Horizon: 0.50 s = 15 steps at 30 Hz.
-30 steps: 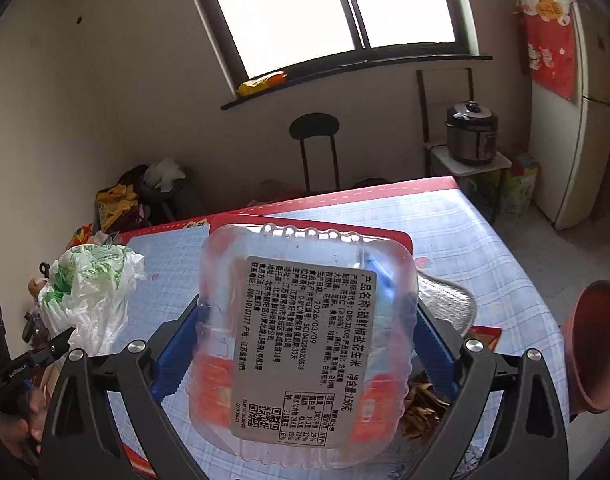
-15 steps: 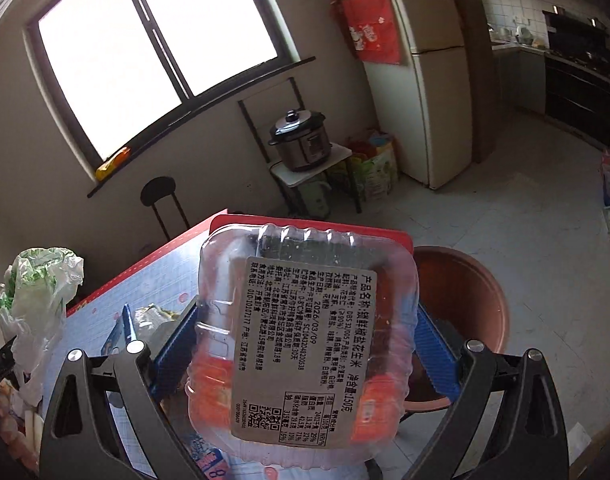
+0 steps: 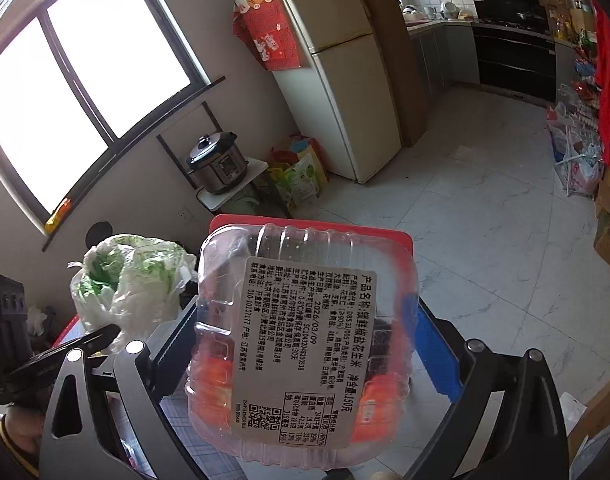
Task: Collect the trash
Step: 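Carry the food tray and greens bag over the terracotta bin with both tools, then open the left tool to drop the bag while the right holds the tray above the bin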
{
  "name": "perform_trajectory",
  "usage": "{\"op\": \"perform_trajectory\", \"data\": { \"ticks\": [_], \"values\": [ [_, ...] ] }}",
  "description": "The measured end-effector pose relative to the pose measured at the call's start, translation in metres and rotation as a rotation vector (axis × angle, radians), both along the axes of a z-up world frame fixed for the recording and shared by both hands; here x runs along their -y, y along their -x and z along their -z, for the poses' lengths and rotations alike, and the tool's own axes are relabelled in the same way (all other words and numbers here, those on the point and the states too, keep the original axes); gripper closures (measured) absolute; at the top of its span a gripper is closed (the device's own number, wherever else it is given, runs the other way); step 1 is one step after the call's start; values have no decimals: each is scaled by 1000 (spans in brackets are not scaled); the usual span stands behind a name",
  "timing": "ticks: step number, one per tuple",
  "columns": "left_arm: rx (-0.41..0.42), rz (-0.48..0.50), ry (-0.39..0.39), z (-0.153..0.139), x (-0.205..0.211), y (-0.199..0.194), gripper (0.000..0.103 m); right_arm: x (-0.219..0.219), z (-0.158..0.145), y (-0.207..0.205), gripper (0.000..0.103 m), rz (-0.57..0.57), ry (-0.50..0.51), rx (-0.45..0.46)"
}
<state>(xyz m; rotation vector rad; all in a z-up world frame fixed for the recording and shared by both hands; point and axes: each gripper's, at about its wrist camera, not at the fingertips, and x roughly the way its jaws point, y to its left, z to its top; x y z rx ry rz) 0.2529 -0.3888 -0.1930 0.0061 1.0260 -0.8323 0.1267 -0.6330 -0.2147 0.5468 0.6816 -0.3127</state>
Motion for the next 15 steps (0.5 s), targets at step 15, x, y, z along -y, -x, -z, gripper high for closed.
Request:
{"op": "perform_trajectory", "data": {
  "ticks": [15],
  "values": [
    [-101,-12,-22,56,30,-44,57,15,41,-62,7,-63,-75,-46]
  ]
}}
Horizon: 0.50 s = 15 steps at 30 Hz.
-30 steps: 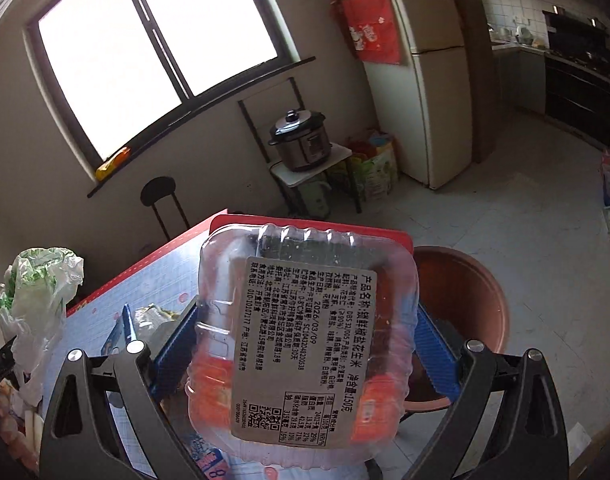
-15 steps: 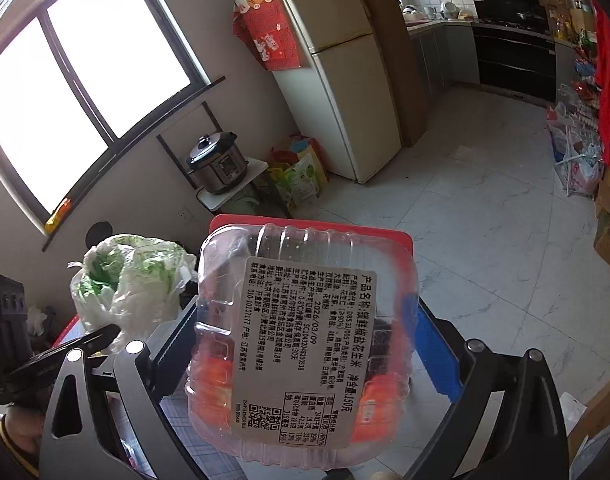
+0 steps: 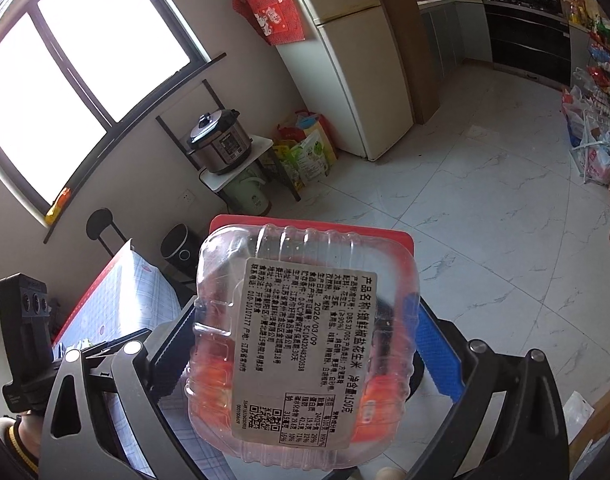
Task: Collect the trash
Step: 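Open the left tool to drop the bag while the right holds the tray above the bin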
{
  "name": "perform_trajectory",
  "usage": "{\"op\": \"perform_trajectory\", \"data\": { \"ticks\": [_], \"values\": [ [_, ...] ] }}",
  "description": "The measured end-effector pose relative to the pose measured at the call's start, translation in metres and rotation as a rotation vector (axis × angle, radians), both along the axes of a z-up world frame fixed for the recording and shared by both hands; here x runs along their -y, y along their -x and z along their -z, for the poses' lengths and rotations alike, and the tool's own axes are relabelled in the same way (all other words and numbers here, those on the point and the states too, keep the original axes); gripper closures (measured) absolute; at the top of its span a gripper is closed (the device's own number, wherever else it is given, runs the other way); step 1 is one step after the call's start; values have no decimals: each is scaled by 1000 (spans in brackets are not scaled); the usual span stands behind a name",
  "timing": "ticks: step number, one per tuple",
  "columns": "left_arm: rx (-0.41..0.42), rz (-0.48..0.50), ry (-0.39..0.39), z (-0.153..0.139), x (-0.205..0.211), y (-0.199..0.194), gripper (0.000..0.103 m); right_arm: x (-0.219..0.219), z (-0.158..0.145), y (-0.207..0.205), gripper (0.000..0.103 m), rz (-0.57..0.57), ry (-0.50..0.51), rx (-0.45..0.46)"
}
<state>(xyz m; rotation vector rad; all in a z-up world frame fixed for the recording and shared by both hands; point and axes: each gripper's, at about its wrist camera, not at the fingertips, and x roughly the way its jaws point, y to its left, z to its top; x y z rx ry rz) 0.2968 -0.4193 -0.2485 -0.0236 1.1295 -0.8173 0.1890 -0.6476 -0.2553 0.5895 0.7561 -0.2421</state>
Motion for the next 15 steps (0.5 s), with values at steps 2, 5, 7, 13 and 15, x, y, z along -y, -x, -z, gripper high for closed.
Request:
{"op": "perform_trajectory", "data": {
  "ticks": [2,5,7,13,15],
  "values": [
    [0,-2,10,-2,-7,2,55,-6,7,-16,6,-19,-32,-10],
    [-1,11,42,-7,-15,9,53,-17,15,-40,5,-41,-79,-26],
    [5,26,46,-8,-18,15,52,-24,20,-52,4,-46,-116,-37],
    [-2,34,35,-3,-27,25,52,-34,36,-74,4,-40,-221,-94],
    [-7,31,42,-3,-29,26,52,-38,39,-76,4,-43,-218,-106]
  ]
}}
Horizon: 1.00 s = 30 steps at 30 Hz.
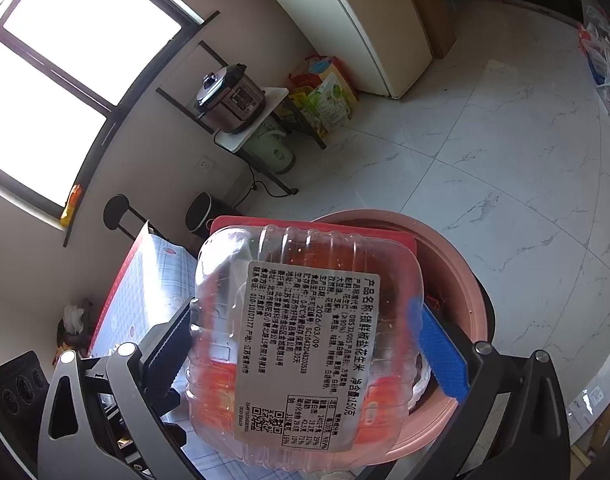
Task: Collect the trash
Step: 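Open the left tool to drop the bag while the right holds the tray above the bin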
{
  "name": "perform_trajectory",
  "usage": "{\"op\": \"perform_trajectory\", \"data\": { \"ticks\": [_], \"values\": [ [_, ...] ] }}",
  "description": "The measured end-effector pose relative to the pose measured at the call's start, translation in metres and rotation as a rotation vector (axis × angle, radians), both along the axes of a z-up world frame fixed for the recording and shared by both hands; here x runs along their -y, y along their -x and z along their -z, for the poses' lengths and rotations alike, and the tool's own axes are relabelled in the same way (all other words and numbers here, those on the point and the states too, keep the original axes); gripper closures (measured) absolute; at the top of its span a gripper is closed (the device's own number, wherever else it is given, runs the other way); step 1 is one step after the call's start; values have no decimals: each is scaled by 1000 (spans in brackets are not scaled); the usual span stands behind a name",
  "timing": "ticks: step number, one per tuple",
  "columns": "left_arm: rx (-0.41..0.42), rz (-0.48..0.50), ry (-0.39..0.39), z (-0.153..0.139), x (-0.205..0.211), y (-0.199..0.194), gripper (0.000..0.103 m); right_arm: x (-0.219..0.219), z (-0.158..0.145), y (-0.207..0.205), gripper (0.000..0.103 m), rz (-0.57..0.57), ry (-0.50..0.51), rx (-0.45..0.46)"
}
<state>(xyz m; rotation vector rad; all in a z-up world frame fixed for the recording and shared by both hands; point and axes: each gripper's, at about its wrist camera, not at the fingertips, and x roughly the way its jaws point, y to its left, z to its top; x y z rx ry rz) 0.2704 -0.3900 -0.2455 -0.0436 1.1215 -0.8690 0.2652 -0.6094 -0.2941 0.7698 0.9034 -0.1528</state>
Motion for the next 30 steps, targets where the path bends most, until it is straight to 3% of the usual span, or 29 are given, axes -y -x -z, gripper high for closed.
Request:
{"op": "perform_trajectory", "data": {
  "ticks": [10,15,20,25,30],
  "values": [
    [-17,49,48,0,18,4,52,-10,2,-1,4,4,14,-25],
    [16,29,-33,10,29,7,51,-14,-1,-5,4,-18,-9,-19],
    [-2,-19,-105,28,31,0,51,-9,1,0,4,-10,-40,-24],
    [-9,-40,-122,36,29,-5,52,-4,6,5,4,-5,-100,-36],
    [-20,-22,-73,34,33,-6,52,-3,13,7,4,0,-168,-57]
  ]
}}
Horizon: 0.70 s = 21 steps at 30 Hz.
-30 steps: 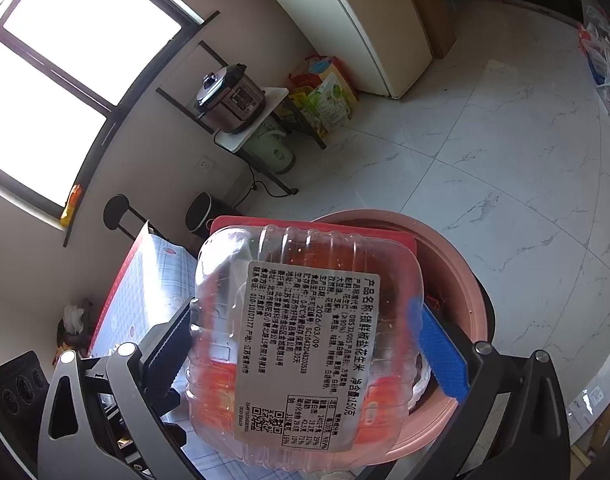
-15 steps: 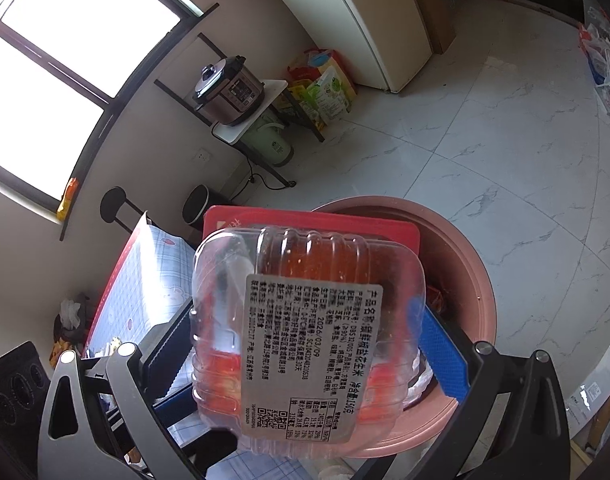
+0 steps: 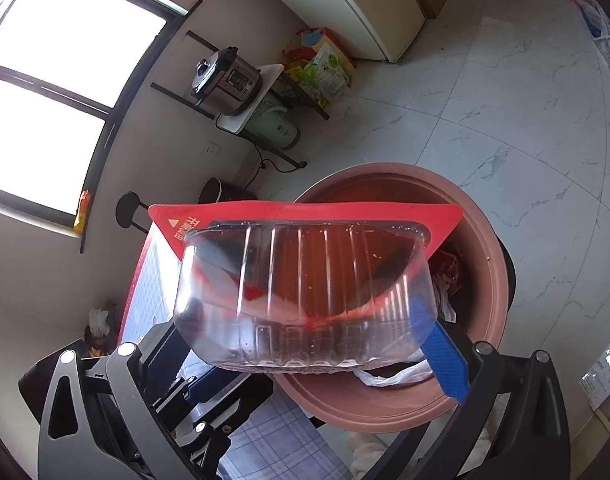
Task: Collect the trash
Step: 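Open the left tool to drop the bag while the right holds the tray above the bin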
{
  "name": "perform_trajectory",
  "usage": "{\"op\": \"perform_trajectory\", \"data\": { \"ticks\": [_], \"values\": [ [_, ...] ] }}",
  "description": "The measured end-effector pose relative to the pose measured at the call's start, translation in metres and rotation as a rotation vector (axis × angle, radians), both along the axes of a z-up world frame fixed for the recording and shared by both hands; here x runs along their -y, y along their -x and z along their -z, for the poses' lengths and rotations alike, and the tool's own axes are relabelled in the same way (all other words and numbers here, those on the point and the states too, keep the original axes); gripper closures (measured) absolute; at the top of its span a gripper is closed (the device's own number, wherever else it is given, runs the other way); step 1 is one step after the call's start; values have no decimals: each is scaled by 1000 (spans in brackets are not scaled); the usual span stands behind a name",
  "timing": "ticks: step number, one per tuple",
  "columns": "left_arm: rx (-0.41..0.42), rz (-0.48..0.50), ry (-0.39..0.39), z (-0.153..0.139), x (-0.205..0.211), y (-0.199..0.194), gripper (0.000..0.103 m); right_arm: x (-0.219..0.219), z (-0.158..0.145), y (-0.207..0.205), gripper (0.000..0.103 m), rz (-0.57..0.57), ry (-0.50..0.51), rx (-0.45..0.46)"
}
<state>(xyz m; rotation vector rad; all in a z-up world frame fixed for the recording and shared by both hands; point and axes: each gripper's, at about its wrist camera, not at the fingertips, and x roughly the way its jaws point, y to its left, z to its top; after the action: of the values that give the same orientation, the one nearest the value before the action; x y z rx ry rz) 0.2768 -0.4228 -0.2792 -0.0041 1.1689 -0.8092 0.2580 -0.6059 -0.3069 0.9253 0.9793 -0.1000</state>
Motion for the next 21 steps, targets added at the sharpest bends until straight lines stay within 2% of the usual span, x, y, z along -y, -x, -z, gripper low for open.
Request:
{"op": "perform_trajectory", "data": {
  "ticks": [2,7,11,15,21],
  "values": [
    [16,3,-6,-4,5,3,46,-1,0,2,4,8,-10,0],
    [10,-22,-7,-1,6,2,44,2,2,1,4,10,-55,-15],
    [15,-71,-46,4,5,-2,45,-1,3,3,4,1,-102,-23],
    [22,-80,-59,6,2,-5,45,-1,4,5,4,2,-141,-34],
    [33,-15,26,-12,-1,7,46,7,9,6,4,40,-140,-63]
  ]
}}
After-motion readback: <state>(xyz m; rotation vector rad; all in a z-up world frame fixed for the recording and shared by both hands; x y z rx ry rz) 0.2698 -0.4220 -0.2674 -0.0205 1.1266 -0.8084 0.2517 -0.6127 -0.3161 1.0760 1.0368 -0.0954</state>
